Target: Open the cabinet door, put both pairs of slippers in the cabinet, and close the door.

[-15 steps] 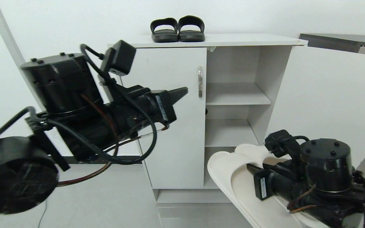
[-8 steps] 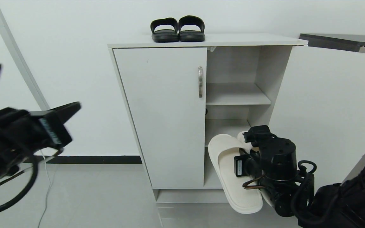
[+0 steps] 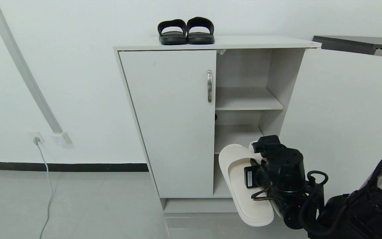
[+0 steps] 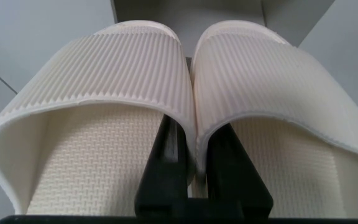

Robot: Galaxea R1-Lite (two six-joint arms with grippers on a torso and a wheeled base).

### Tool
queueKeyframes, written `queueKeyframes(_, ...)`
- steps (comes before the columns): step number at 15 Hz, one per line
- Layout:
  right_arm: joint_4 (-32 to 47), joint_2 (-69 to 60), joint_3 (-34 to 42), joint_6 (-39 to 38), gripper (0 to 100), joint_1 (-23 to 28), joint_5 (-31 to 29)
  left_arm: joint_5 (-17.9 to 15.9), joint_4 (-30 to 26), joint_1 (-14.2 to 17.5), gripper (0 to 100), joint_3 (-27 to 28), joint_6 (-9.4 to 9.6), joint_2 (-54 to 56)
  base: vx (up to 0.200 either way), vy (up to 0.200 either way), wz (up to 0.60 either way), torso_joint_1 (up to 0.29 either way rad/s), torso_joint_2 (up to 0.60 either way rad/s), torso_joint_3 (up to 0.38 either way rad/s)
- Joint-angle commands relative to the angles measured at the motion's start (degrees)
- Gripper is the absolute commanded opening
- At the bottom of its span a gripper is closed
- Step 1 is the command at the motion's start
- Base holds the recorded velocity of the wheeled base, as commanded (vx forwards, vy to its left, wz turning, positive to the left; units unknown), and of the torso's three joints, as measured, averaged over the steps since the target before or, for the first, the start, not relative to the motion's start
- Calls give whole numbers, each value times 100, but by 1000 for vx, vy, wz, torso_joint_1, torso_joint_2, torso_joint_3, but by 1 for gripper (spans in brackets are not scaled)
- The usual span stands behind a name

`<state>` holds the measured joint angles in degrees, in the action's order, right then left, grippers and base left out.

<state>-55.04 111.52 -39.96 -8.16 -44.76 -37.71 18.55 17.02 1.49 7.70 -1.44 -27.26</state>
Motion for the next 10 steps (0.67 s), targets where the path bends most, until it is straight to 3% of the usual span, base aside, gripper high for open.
queueKeyframes(1, 2, -7, -3, -2, 0, -24, 0, -300, -1359, 124, 0, -199, 21, 1741, 0, 0, 0, 0, 0, 0)
queueKeyframes(3, 2, -16, -3, -2, 0, -41, 0, -590, -2018, 97, 0, -234, 100, 2383, 0, 0, 0, 0, 0, 0)
queueKeyframes(5, -7, -16, 32, -2, 0, -41, 0, -704, -1930, -140, 0, -542, 161, 2726, 0, 0, 0, 0, 0, 0)
queueKeyframes(7, -7, -7, 50, -2, 0, -41, 9, -1267, -1684, -140, 0, -639, 267, 2726, 0, 0, 0, 0, 0, 0)
queueKeyframes(9, -7, 1, 59, 7, 0, -41, 9, -2216, -1482, -140, 0, -735, 232, 2726, 0, 0, 0, 0, 0, 0)
queueKeyframes(10, -7, 1, 59, 7, 0, -41, 9, -2392, -1500, -140, 0, -753, 276, 2726, 0, 0, 0, 0, 0, 0)
